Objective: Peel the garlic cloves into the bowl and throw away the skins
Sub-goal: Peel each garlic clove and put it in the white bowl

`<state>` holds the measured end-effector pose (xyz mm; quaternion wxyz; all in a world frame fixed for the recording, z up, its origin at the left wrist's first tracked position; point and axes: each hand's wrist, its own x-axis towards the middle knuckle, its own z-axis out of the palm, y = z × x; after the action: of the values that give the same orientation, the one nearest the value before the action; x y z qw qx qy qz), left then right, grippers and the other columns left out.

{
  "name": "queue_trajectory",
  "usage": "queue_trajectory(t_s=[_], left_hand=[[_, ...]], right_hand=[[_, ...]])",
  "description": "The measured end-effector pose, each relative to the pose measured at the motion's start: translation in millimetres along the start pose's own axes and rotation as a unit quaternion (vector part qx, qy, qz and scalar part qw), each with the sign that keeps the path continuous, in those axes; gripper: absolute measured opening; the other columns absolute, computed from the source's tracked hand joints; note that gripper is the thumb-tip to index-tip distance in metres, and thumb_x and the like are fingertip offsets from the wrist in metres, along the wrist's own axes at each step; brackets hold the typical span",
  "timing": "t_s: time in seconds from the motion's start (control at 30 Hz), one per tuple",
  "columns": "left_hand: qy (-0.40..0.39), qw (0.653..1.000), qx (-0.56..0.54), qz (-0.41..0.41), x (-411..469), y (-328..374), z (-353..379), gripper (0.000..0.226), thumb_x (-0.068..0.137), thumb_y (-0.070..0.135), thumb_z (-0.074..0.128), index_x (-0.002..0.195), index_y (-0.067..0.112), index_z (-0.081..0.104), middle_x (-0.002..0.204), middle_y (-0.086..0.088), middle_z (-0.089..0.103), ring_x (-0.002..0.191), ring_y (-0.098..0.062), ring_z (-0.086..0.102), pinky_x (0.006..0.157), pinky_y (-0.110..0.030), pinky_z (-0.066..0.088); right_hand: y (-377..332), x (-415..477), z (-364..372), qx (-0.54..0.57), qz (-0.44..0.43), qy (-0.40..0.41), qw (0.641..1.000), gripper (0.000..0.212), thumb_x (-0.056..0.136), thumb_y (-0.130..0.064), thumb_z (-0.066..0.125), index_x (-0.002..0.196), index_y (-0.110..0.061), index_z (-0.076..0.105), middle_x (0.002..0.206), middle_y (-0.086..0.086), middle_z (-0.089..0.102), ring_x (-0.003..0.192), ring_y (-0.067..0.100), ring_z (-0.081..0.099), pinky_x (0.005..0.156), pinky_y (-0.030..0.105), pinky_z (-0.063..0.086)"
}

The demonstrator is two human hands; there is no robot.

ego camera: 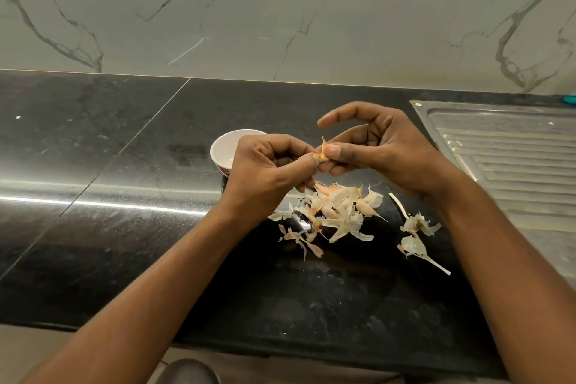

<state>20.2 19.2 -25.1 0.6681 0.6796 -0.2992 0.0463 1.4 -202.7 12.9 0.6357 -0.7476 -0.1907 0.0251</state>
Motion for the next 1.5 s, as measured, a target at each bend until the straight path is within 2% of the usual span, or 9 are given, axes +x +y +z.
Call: queue_trajectory(t_s=[0.1,0.27,0.43,0.73,1.0,1.17,1.23,1.33,1.5], left_hand=[[0.010,1.000,0.000,-0.008,-1.1,2.0,-0.2,0.005,0.093,0.003,0.076,0.088,0.004,0.077,0.070,-0.007,0.074,0.059,-0.022,0.069,0.055,-0.025,0.055],[0.016,1.000,-0.009,-0.006,-1.8,5.3,0.8,0.010,0.088,0.013,0.081,0.087,0.003,0.077,0.069,-0.008,0.074,0.058,-0.022,0.068,0.055,-0.026,0.056],[0.031,0.999,0.001,-0.018,-0.6,2.0,-0.4,0.010,0.094,-0.007,0.070,0.086,-0.003,0.075,0.066,-0.009,0.073,0.055,-0.018,0.066,0.054,-0.024,0.053],[0.041,0.999,-0.006,-0.020,-1.3,4.3,-0.6,0.007,0.094,-0.006,0.071,0.089,-0.004,0.075,0.069,-0.014,0.074,0.059,-0.022,0.070,0.056,-0.025,0.056],[0.052,0.998,0.019,-0.029,-1.0,5.3,-1.2,0.013,0.092,-0.011,0.069,0.083,-0.004,0.075,0.065,-0.014,0.071,0.051,-0.013,0.064,0.051,-0.020,0.050],[0.060,0.997,0.046,-0.020,-1.4,4.2,-2.6,0.012,0.089,-0.009,0.072,0.080,-0.002,0.076,0.065,-0.014,0.071,0.051,-0.015,0.063,0.052,-0.022,0.051],[0.050,0.995,0.082,-0.015,-3.0,2.7,-1.0,0.012,0.086,-0.006,0.076,0.077,0.003,0.077,0.064,-0.008,0.072,0.052,-0.016,0.062,0.053,-0.023,0.051],[0.011,0.992,0.126,-0.023,-4.6,0.4,0.7,0.011,0.083,-0.001,0.080,0.075,0.006,0.077,0.062,0.000,0.071,0.052,-0.008,0.057,0.053,-0.020,0.047],[-0.018,0.991,0.130,-0.014,-4.2,0.4,0.0,0.012,0.081,-0.004,0.083,0.082,0.006,0.076,0.071,-0.004,0.072,0.060,-0.009,0.063,0.059,-0.020,0.051]], right_hand=[[0.1,0.4,-0.7,-0.020,-0.006,-0.012,1.000,0.028,0.092,-0.005,0.077,0.120,-0.004,0.072,0.105,0.018,0.081,0.098,0.033,0.080,0.085,0.036,0.067],[3.0,0.4,0.2,-0.064,-0.014,-0.027,0.997,0.033,0.088,-0.004,0.082,0.120,-0.002,0.076,0.111,0.012,0.081,0.104,0.030,0.080,0.090,0.037,0.066],[5.5,2.2,0.6,-0.057,-0.028,-0.041,0.997,0.027,0.100,-0.004,0.068,0.125,0.002,0.072,0.111,0.016,0.080,0.104,0.034,0.079,0.090,0.040,0.066],[6.1,1.9,-3.7,-0.030,-0.031,-0.028,0.999,0.028,0.099,-0.003,0.068,0.126,0.001,0.070,0.114,0.018,0.079,0.107,0.034,0.078,0.094,0.040,0.065],[5.3,1.6,-10.7,-0.046,-0.039,-0.011,0.998,0.025,0.106,-0.003,0.057,0.127,0.005,0.068,0.112,0.019,0.079,0.107,0.034,0.079,0.092,0.036,0.065],[5.1,1.0,-18.7,-0.057,-0.038,0.021,0.997,0.024,0.107,-0.005,0.057,0.126,0.001,0.070,0.111,0.018,0.080,0.105,0.034,0.079,0.095,0.043,0.065],[5.2,0.4,-18.9,-0.062,-0.036,0.018,0.997,0.025,0.106,-0.006,0.058,0.126,0.001,0.071,0.111,0.017,0.080,0.105,0.033,0.079,0.094,0.042,0.065],[6.6,1.1,-16.0,-0.093,-0.035,0.006,0.995,0.027,0.104,-0.008,0.061,0.128,-0.003,0.072,0.110,0.013,0.081,0.103,0.028,0.079,0.092,0.034,0.064],[7.6,1.7,-15.2,-0.131,-0.034,-0.004,0.991,0.027,0.104,-0.009,0.064,0.130,-0.007,0.072,0.108,0.012,0.080,0.098,0.026,0.079,0.090,0.032,0.063]])
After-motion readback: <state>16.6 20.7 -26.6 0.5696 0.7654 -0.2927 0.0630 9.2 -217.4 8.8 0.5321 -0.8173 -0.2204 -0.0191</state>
